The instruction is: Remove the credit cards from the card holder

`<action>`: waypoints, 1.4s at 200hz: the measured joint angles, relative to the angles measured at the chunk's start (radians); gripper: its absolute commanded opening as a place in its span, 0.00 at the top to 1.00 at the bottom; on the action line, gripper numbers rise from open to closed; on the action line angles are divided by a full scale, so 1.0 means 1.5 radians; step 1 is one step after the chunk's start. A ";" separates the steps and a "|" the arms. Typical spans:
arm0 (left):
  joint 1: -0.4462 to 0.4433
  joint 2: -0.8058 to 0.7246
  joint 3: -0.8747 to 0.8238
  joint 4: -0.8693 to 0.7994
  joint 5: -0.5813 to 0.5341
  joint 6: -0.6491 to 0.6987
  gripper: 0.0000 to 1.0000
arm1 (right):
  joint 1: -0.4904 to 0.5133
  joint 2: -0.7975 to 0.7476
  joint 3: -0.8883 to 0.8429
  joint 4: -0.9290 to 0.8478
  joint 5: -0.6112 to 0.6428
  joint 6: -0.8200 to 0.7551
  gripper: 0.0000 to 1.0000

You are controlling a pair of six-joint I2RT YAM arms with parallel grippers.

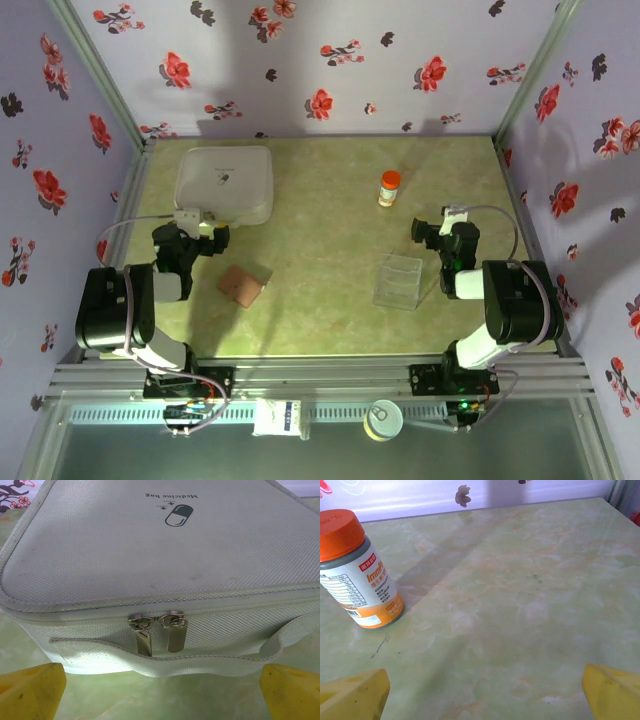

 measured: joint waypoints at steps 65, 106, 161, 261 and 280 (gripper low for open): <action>0.000 0.000 0.000 0.000 0.005 0.000 0.00 | 0.000 0.000 0.000 0.000 -0.001 0.000 0.01; 0.000 0.000 0.000 0.000 0.005 0.000 0.00 | 0.000 0.000 0.000 0.000 -0.001 0.000 0.01; 0.000 0.000 0.000 0.000 -0.011 -0.004 0.00 | 0.000 0.000 0.000 0.000 -0.001 0.000 0.01; 0.001 0.000 0.001 -0.001 -0.073 -0.021 0.00 | 0.000 0.000 0.000 0.000 -0.001 0.000 0.01; 0.001 0.000 0.001 -0.001 -0.073 -0.021 0.00 | 0.000 0.000 0.000 0.000 -0.001 0.000 0.01</action>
